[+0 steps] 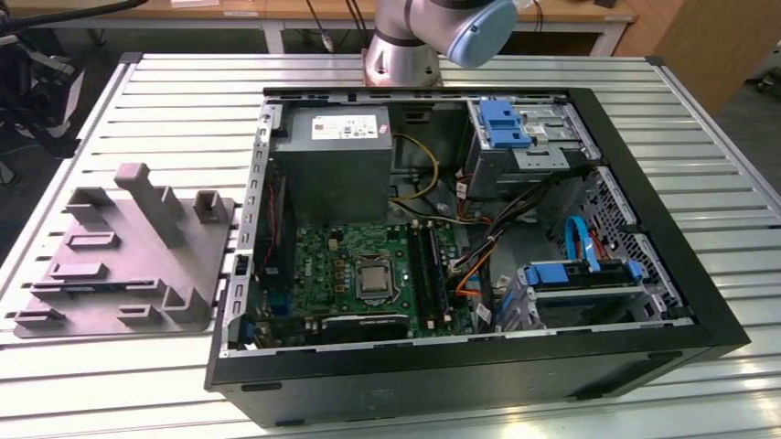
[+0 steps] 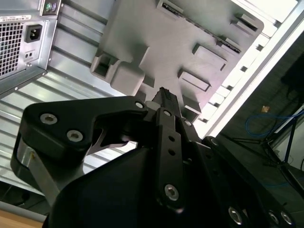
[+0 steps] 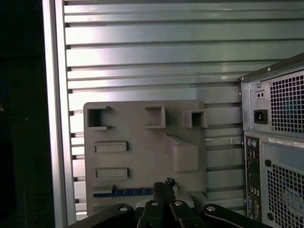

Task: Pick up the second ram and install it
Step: 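Reach for the second ram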

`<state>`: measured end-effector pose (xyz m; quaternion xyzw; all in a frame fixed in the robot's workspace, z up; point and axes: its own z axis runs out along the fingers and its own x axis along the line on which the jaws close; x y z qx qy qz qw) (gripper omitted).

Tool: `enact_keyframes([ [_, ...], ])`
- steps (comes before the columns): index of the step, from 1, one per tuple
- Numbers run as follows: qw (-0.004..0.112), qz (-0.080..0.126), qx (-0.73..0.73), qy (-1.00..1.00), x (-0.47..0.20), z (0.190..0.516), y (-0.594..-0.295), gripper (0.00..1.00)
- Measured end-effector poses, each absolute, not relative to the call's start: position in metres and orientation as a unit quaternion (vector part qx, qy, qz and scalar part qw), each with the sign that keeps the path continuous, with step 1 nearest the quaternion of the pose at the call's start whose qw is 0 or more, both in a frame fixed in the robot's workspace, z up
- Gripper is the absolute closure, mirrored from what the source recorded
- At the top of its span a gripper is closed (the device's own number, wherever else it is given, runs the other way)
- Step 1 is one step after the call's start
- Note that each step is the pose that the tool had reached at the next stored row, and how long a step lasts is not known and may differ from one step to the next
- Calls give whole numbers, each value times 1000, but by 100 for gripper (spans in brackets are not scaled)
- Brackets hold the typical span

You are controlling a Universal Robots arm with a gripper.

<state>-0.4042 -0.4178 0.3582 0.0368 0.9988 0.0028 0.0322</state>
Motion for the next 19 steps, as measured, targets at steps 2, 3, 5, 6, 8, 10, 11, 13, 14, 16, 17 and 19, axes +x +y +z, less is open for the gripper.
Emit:
enact_keyframes([
  [2,32,2,37,999,-407,357,-418,90],
  [3,32,2,37,999,-408,356,-418,90],
  [5,32,1,37,999,-411,355,-419,90],
  [6,32,0,37,999,-412,354,-419,90],
  [8,32,0,37,999,-414,352,-420,90],
  [10,32,-1,37,999,-416,349,-421,90],
  [11,32,-1,37,999,-417,348,-422,90],
  [13,32,-1,37,999,-419,345,-423,90],
  [14,32,-1,37,999,-420,343,-424,90],
  [16,32,-1,37,999,-421,340,-425,90],
  [17,32,-1,37,999,-422,339,-425,90],
  [19,32,-1,37,999,-422,339,-426,90],
])
